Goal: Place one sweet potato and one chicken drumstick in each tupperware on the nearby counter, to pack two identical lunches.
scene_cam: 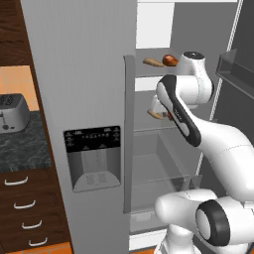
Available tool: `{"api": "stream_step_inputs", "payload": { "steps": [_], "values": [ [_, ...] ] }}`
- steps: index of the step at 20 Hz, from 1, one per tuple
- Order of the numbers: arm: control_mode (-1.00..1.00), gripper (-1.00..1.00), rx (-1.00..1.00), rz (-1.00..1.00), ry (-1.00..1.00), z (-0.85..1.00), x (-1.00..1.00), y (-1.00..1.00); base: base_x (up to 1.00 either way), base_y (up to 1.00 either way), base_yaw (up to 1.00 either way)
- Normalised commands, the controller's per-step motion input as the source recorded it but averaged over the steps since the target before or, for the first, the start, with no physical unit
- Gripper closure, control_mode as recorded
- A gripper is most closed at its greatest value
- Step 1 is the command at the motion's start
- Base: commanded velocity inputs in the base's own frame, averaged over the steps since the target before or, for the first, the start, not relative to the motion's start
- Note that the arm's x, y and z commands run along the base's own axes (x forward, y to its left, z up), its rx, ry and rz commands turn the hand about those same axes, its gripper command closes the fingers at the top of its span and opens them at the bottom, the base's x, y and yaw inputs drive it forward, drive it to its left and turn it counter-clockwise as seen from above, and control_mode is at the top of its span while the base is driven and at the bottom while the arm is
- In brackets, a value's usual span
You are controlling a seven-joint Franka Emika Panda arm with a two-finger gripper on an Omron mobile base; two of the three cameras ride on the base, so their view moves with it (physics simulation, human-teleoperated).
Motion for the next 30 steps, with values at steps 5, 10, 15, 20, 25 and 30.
{"api": "stream_step_inputs", "payload": {
  "steps": [5, 10, 15, 20, 25, 30],
  "values": [
    [-1.00, -1.00, 0.00, 0.09, -0.41, 0.06, -0.20, -0.01, 0.00, 0.00, 0.00],
    [-1.00, -1.00, -0.01, 0.02, -0.36, 0.14, -0.04, -0.02, 0.00, 0.00, 0.00],
    [-1.00, -1.00, 0.00, 0.01, -0.22, 0.43, 0.00, 0.00, 0.00, 0.00, 0.00],
    [-1.00, -1.00, 0.00, 0.01, 0.00, 0.88, 0.01, -0.03, 0.00, 0.00, 0.00],
    [-1.00, -1.00, 0.00, 0.04, 0.02, 0.76, 0.10, -0.12, 0.00, 0.00, 0.00],
    [-1.00, -1.00, -0.06, 0.01, 0.01, 0.08, 0.27, -0.24, 0.00, 0.00, 0.00]
  ]
}}
